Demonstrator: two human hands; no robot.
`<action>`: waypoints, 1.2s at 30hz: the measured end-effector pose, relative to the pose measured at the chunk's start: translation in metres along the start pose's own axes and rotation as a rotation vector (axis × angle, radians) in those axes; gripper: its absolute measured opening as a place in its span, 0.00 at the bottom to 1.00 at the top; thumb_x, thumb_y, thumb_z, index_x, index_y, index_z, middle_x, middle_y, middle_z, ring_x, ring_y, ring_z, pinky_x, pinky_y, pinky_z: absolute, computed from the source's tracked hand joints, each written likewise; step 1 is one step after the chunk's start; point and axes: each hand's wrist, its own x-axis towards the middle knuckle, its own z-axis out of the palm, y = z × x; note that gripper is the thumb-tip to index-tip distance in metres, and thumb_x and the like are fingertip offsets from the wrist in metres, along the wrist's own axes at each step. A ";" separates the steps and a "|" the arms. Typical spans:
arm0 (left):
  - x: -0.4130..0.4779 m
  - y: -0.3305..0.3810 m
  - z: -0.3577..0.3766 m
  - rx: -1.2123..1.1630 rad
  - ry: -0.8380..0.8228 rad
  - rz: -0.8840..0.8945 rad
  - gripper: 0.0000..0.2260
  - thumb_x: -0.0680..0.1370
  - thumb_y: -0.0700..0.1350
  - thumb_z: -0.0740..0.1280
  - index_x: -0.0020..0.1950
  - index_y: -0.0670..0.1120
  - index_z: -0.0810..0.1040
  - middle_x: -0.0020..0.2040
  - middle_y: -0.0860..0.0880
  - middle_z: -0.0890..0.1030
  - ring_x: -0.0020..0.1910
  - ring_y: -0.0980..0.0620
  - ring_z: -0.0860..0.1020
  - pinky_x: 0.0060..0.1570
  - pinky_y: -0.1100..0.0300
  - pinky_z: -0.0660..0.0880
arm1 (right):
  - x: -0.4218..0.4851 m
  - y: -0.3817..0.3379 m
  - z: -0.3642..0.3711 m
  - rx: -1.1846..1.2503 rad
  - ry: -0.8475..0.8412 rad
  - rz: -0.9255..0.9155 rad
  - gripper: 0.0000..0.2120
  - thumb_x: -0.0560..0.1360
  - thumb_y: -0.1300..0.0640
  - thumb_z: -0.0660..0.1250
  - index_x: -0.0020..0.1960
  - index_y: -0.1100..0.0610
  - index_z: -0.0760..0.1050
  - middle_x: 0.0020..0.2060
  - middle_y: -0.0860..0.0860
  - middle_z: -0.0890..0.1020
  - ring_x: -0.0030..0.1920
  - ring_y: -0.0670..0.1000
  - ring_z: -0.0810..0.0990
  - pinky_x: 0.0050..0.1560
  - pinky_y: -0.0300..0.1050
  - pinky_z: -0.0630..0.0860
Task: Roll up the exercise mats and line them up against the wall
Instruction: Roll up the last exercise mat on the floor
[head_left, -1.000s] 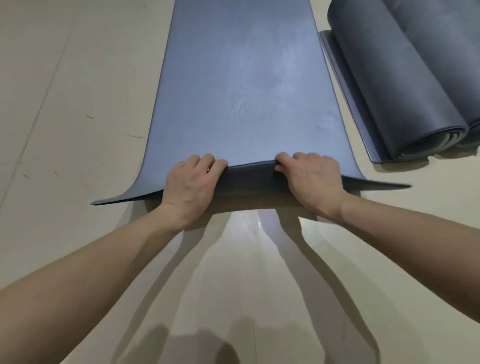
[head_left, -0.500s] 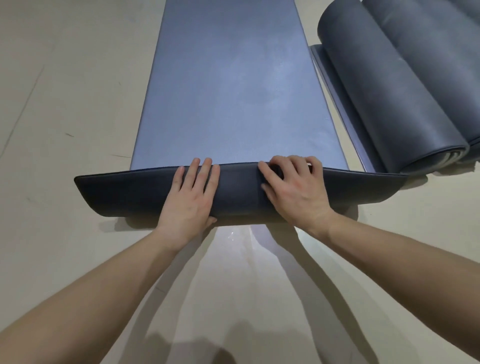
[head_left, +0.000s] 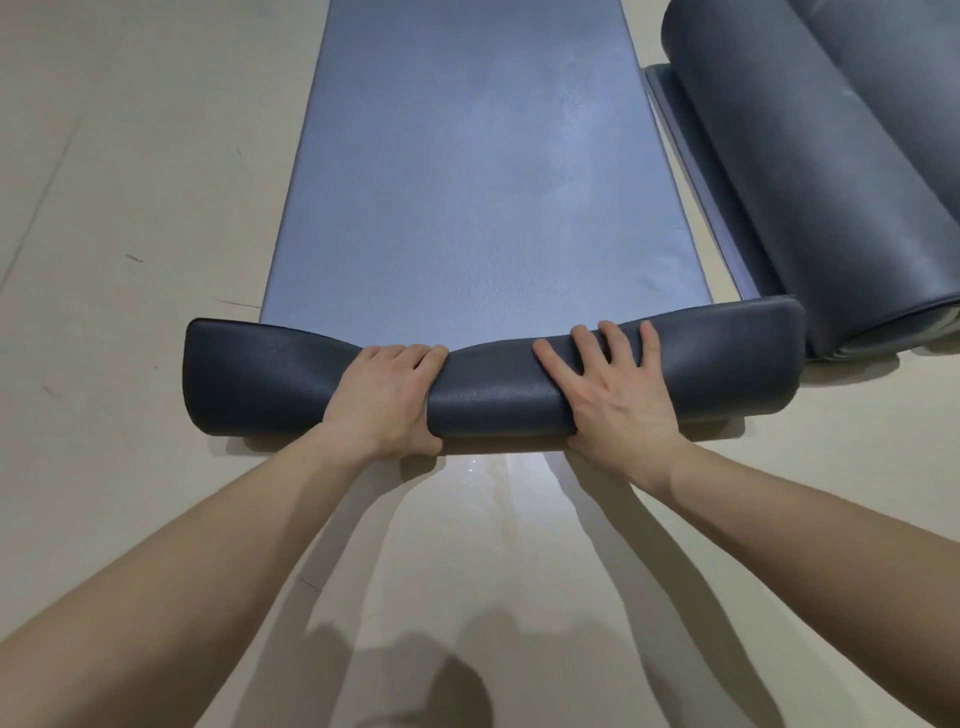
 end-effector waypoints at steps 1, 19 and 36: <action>0.002 -0.001 -0.002 -0.010 -0.033 -0.006 0.42 0.68 0.66 0.73 0.77 0.53 0.63 0.72 0.52 0.72 0.66 0.47 0.73 0.66 0.50 0.71 | 0.005 0.003 -0.001 0.008 -0.037 -0.026 0.47 0.70 0.39 0.74 0.80 0.45 0.51 0.71 0.58 0.67 0.71 0.64 0.67 0.74 0.73 0.54; 0.032 -0.009 -0.042 -0.591 -0.744 -0.030 0.18 0.66 0.50 0.83 0.52 0.56 0.83 0.51 0.52 0.86 0.49 0.50 0.85 0.56 0.49 0.82 | -0.009 -0.003 -0.040 0.130 -0.260 -0.113 0.43 0.62 0.23 0.71 0.67 0.46 0.67 0.55 0.48 0.79 0.52 0.55 0.79 0.51 0.51 0.76; 0.011 0.015 -0.006 0.097 0.172 -0.002 0.49 0.67 0.58 0.77 0.79 0.52 0.53 0.71 0.46 0.70 0.65 0.40 0.73 0.65 0.40 0.67 | 0.055 0.040 -0.060 0.237 -0.275 -0.083 0.51 0.57 0.23 0.73 0.75 0.42 0.63 0.63 0.46 0.77 0.59 0.54 0.77 0.59 0.54 0.74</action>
